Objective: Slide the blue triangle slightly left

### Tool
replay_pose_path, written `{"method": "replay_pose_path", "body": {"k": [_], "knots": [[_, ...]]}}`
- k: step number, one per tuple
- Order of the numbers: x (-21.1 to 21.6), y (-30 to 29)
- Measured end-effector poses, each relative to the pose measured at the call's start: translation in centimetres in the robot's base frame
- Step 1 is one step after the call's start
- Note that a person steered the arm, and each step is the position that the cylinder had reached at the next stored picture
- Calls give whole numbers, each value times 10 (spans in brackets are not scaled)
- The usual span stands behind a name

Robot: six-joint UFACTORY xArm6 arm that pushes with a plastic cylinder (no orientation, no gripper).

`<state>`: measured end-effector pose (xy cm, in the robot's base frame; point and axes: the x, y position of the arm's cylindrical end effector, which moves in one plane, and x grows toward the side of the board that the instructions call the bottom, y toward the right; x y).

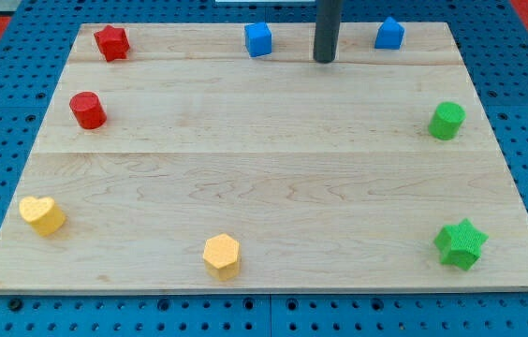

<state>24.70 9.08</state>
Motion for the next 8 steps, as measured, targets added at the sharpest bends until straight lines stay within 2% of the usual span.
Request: {"method": "replay_pose_path", "body": {"k": [1, 2, 5, 8], "knots": [[-43, 0], [-55, 3], [-56, 42], [-56, 107]]}}
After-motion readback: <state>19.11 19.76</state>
